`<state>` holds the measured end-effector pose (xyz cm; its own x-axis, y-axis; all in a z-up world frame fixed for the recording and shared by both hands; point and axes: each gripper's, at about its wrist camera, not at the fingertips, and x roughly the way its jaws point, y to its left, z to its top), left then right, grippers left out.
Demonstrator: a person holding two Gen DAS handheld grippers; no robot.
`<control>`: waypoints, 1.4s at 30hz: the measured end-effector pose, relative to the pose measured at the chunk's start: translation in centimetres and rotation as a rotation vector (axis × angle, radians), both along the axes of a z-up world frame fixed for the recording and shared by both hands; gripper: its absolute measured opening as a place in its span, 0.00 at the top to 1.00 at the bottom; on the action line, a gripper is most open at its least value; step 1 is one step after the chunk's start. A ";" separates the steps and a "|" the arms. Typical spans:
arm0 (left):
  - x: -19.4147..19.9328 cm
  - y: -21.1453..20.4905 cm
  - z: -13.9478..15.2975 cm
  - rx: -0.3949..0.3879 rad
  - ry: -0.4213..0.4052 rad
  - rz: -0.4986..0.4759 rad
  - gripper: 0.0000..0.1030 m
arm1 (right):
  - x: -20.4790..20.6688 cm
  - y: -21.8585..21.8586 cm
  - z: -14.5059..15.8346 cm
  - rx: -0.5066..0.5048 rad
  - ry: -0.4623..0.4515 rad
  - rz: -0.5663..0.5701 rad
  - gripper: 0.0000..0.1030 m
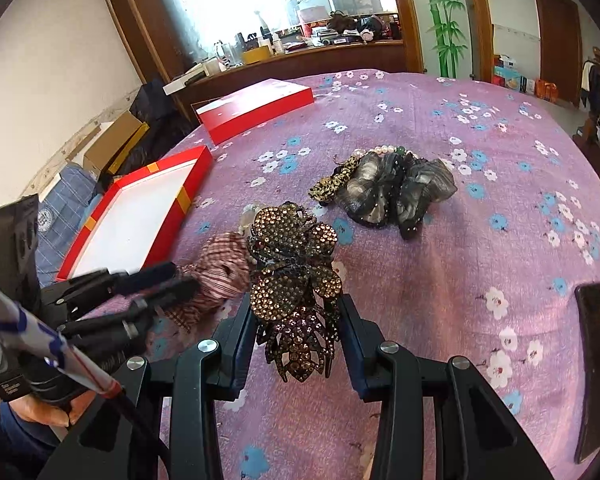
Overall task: Organize jewelry
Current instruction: 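Carry the scrunchie and brown clip into the open red box with both grippers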
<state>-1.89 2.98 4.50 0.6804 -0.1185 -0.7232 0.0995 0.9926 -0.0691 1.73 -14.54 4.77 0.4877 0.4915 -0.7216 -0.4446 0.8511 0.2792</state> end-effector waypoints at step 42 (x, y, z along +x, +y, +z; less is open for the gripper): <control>-1.5 3.5 2.7 -0.039 -0.030 0.063 0.83 | -2.1 0.5 0.7 0.052 0.026 0.007 0.59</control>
<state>-3.37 6.53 7.18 0.7090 -0.1025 -0.6977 0.0394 0.9936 -0.1059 -0.38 -14.02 5.52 0.4654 0.5320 -0.7073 -0.4424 0.8320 0.3347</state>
